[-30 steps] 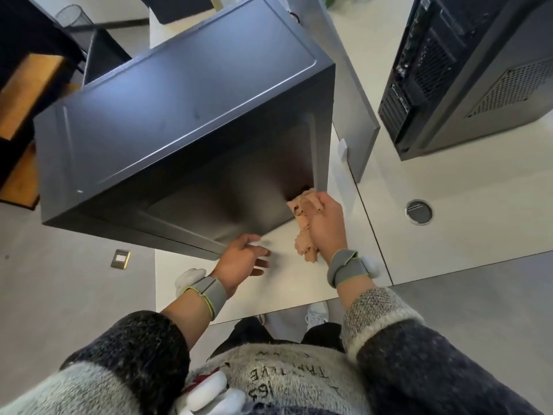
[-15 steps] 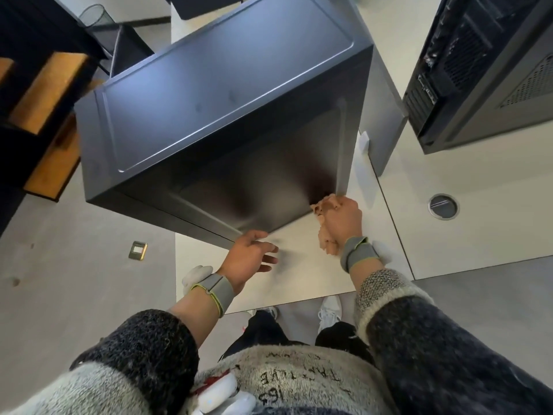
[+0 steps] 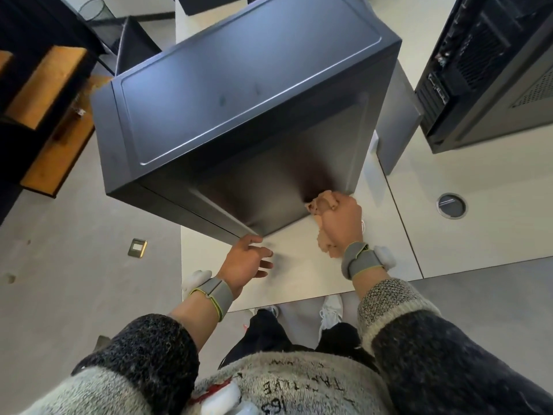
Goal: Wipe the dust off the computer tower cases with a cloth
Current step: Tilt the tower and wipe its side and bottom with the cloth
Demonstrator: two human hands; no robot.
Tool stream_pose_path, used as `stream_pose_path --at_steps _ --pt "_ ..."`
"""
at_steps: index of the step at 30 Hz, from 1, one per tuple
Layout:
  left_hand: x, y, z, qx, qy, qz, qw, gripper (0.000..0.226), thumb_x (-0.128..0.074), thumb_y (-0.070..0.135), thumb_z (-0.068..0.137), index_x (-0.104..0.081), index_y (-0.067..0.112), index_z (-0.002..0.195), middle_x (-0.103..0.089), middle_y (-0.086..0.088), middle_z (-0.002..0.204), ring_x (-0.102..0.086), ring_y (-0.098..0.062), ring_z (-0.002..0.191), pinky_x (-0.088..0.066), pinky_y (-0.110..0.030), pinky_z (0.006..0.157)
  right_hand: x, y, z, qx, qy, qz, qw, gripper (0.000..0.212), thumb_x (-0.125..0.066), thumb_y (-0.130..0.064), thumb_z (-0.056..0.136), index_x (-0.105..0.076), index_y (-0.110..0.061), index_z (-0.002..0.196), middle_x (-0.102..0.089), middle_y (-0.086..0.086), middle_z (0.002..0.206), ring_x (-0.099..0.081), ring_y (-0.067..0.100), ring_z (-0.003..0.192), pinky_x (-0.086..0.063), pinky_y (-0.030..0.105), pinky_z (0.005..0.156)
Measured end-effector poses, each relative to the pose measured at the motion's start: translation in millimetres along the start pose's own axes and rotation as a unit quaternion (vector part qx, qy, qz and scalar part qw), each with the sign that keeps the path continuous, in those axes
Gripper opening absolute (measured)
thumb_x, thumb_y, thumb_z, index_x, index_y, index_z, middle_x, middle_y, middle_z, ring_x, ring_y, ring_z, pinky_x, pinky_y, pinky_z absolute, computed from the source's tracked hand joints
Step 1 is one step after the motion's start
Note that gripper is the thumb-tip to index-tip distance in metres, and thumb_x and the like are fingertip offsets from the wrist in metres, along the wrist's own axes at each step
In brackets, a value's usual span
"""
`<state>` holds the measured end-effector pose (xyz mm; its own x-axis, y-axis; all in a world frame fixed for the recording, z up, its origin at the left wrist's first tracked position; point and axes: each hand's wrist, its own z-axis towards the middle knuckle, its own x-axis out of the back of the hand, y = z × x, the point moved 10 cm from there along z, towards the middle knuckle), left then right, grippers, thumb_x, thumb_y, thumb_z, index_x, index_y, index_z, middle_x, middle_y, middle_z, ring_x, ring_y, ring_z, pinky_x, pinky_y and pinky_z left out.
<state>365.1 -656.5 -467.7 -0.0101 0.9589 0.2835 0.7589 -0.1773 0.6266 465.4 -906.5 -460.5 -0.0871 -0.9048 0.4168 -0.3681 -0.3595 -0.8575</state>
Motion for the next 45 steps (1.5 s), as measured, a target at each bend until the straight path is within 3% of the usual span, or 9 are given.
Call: stream_pose_path --at_steps 3,8,14,20,28,32,36,40,45 --pt "8 -14 -2 0.018 0.001 -0.018 1.0 0.031 -0.064 0.011 0.097 -0.057 0.015 0.127 -0.073 -0.015 0.113 -0.075 -0.028 0.086 -0.06 -0.04 0.078 2 -18 -14 0.034 0.03 0.052 0.998 0.01 -0.062 -0.018 0.101 -0.069 -0.012 0.098 -0.064 -0.01 0.078 -0.056 0.009 0.073 -0.042 0.013 0.068" --pt "19 -21 -2 0.029 0.013 -0.035 0.999 0.029 -0.065 0.009 0.096 -0.057 0.014 0.124 -0.07 -0.021 0.118 -0.073 -0.027 0.081 -0.057 -0.038 0.072 -37 36 6 -0.042 -0.039 0.023 0.998 0.036 -0.049 -0.047 0.088 -0.067 -0.016 0.091 -0.072 0.015 0.087 -0.069 0.042 0.082 -0.06 0.05 0.08" --pt "39 -27 0 0.041 0.046 0.004 0.998 0.032 -0.064 0.01 0.096 -0.057 0.011 0.127 -0.07 -0.014 0.111 -0.071 -0.025 0.081 -0.057 -0.038 0.073 -18 -28 -25 0.031 -0.013 0.04 0.999 0.011 -0.061 -0.023 0.099 -0.061 -0.018 0.089 -0.063 -0.004 0.077 -0.06 0.019 0.075 -0.047 0.027 0.069" --pt "53 -30 -3 0.047 0.068 -0.023 0.996 0.038 -0.064 0.01 0.096 -0.051 0.01 0.132 -0.068 -0.014 0.112 -0.071 -0.028 0.088 -0.059 -0.041 0.077 -46 6 -19 -0.062 -0.06 -0.01 0.996 0.027 -0.056 -0.034 0.095 -0.069 -0.011 0.098 -0.071 0.017 0.09 -0.067 0.042 0.089 -0.053 0.038 0.081" --pt "62 -27 1 0.021 0.109 0.03 0.993 0.058 -0.067 0.017 0.093 -0.044 0.013 0.146 -0.054 -0.006 0.141 -0.066 -0.026 0.105 -0.06 -0.049 0.093 -28 -28 -35 -0.012 -0.009 0.045 0.999 0.014 -0.06 -0.033 0.094 -0.062 -0.021 0.087 -0.065 0.003 0.078 -0.061 0.03 0.077 -0.047 0.035 0.069" --pt "65 -26 2 0.018 0.116 0.002 0.993 0.067 -0.066 0.014 0.095 -0.036 0.014 0.155 -0.042 -0.005 0.156 -0.06 -0.026 0.117 -0.059 -0.045 0.094 -78 48 -9 -0.084 -0.084 0.024 0.993 0.036 -0.052 -0.054 0.07 -0.07 -0.026 0.084 -0.072 0.008 0.079 -0.063 0.038 0.073 -0.06 0.054 0.078" --pt "76 -16 1 -0.012 0.143 -0.015 0.99 0.061 -0.063 0.014 0.096 -0.04 0.018 0.152 -0.043 0.003 0.156 -0.061 -0.014 0.101 -0.056 -0.049 0.101 -80 29 -18 -0.088 -0.107 0.041 0.989 0.019 -0.058 -0.041 0.077 -0.071 -0.028 0.083 -0.07 0.011 0.075 -0.066 0.044 0.07 -0.061 0.056 0.067" --pt "77 -12 2 -0.031 0.134 -0.049 0.989 0.054 -0.062 0.011 0.092 -0.051 0.024 0.143 -0.054 0.009 0.147 -0.064 -0.017 0.111 -0.057 -0.045 0.097 -60 -23 -42 -0.03 -0.051 0.074 0.996 0.011 -0.065 -0.023 0.094 -0.065 -0.021 0.083 -0.064 -0.002 0.071 -0.061 0.015 0.07 -0.047 0.025 0.061" --pt "72 -12 3 -0.03 0.112 -0.073 0.991 0.048 -0.061 0.007 0.092 -0.057 0.022 0.137 -0.062 0.007 0.14 -0.064 -0.019 0.117 -0.056 -0.045 0.1 -85 6 -33 -0.087 -0.094 0.017 0.992 0.017 -0.063 -0.024 0.092 -0.074 -0.011 0.089 -0.075 0.014 0.087 -0.069 0.041 0.089 -0.057 0.042 0.082"
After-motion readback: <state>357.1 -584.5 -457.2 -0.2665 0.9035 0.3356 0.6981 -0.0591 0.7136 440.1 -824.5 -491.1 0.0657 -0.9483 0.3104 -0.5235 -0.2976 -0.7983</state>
